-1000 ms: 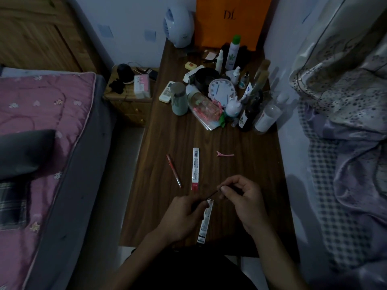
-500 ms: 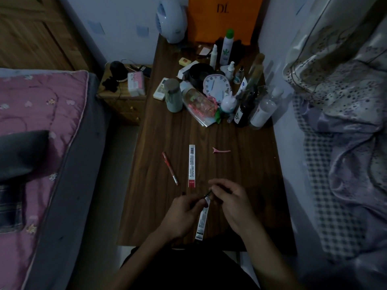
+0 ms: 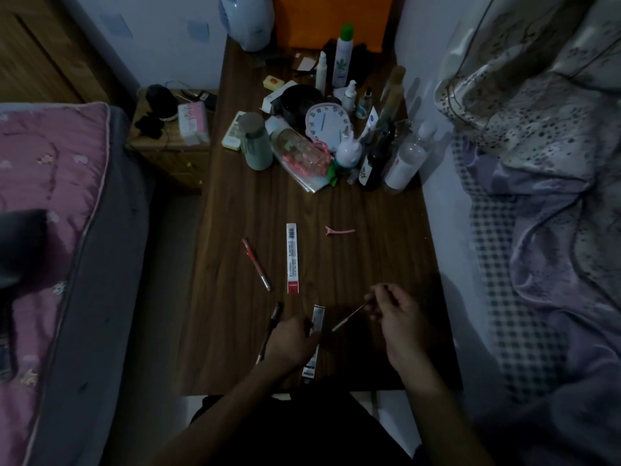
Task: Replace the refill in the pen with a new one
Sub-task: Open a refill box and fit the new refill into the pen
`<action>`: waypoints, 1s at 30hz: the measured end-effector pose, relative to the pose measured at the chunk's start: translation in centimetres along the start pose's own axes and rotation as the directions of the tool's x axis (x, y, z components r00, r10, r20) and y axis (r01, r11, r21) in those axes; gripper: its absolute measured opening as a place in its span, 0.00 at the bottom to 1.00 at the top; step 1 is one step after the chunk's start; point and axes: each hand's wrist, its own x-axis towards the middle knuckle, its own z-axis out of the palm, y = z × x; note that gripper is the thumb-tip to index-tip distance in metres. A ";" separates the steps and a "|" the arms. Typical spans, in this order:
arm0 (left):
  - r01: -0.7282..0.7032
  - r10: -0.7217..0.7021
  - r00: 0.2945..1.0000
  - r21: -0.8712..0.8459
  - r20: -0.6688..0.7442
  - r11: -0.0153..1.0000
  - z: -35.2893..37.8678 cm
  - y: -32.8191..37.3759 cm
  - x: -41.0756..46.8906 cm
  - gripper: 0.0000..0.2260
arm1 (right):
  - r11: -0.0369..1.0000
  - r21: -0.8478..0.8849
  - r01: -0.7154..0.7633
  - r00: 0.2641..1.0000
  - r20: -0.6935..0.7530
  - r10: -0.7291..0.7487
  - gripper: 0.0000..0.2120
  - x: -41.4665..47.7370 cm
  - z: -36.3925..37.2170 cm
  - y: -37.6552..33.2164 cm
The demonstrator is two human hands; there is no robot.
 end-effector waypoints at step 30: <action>-0.040 0.034 0.999 -0.400 -0.023 0.916 -0.6 2.4 0.8 0.10 | 0.994 -0.037 0.103 0.994 0.047 -0.101 0.08 -0.1 -1.2 -0.8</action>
